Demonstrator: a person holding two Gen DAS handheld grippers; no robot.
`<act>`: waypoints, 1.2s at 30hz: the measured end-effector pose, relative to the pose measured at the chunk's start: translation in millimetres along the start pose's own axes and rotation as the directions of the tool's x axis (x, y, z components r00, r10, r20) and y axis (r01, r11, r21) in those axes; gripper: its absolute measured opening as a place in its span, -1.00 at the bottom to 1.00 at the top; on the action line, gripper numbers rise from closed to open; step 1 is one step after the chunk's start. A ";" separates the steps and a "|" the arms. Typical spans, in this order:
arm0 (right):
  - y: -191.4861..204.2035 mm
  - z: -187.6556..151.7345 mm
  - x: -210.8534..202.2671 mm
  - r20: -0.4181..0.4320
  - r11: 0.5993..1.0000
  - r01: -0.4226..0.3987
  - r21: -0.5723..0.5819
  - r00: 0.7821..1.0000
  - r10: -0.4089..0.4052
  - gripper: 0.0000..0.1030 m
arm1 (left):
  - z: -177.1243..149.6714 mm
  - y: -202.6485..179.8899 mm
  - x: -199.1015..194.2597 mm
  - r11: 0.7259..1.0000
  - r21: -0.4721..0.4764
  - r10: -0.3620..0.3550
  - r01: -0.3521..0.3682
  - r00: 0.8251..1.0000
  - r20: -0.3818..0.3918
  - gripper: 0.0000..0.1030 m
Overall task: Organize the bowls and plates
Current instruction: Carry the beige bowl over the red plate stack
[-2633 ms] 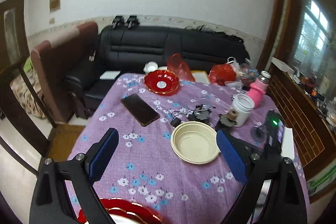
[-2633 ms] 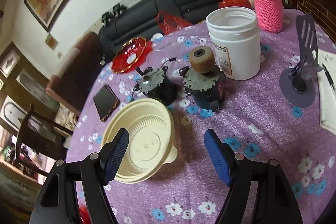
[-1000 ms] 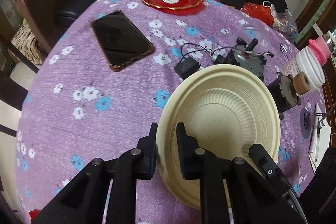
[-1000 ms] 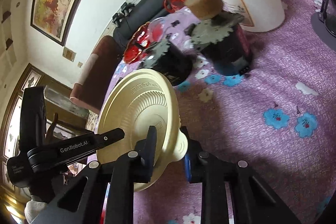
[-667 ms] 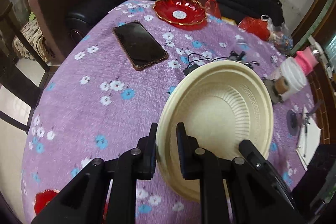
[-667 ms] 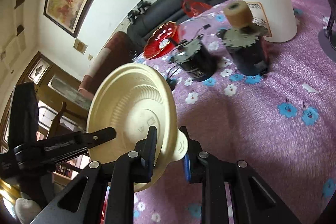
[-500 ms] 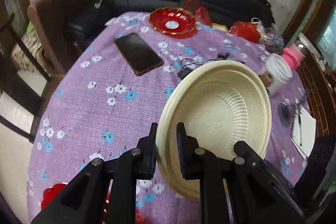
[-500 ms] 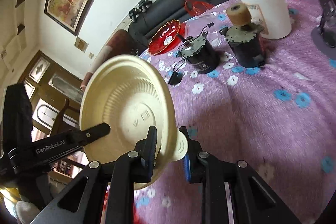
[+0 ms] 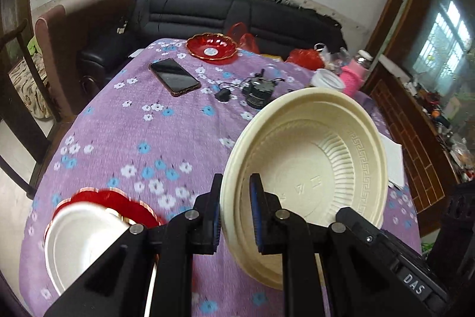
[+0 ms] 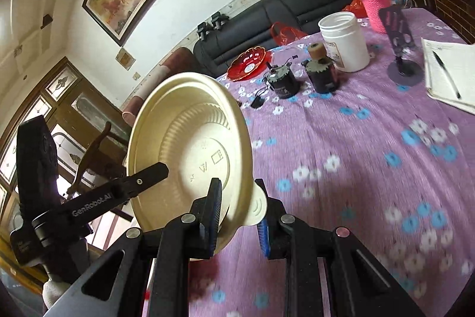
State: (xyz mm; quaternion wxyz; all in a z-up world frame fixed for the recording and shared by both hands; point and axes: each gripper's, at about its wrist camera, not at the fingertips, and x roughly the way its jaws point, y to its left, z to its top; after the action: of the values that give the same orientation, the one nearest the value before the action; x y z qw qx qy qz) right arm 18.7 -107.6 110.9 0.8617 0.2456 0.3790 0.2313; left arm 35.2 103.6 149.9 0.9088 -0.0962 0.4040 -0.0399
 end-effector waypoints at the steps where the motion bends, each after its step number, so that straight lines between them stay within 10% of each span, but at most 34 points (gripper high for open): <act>1: -1.1 -5.3 -4.8 0.000 1.000 -0.007 0.009 1.000 0.007 -0.53 | -7.5 -0.9 -6.5 1.000 0.003 -0.007 0.007 1.000 0.014 -0.68; 16: 1.3 -70.7 -35.2 -0.021 0.996 -0.070 0.056 0.997 0.072 -0.53 | -86.3 -6.4 -70.9 0.992 0.085 0.077 -0.094 0.980 0.186 -0.68; 36: 58.2 -92.9 -25.2 -0.066 0.997 -0.052 -0.051 0.997 0.049 -0.52 | -107.2 35.4 -106.7 0.990 0.012 0.132 -0.139 0.963 0.236 -0.68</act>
State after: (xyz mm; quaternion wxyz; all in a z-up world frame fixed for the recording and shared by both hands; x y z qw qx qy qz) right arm -80.2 -54.4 104.3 0.8491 0.2246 0.3940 0.2709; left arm -116.1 139.0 149.9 0.9520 -0.0597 0.2988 0.0283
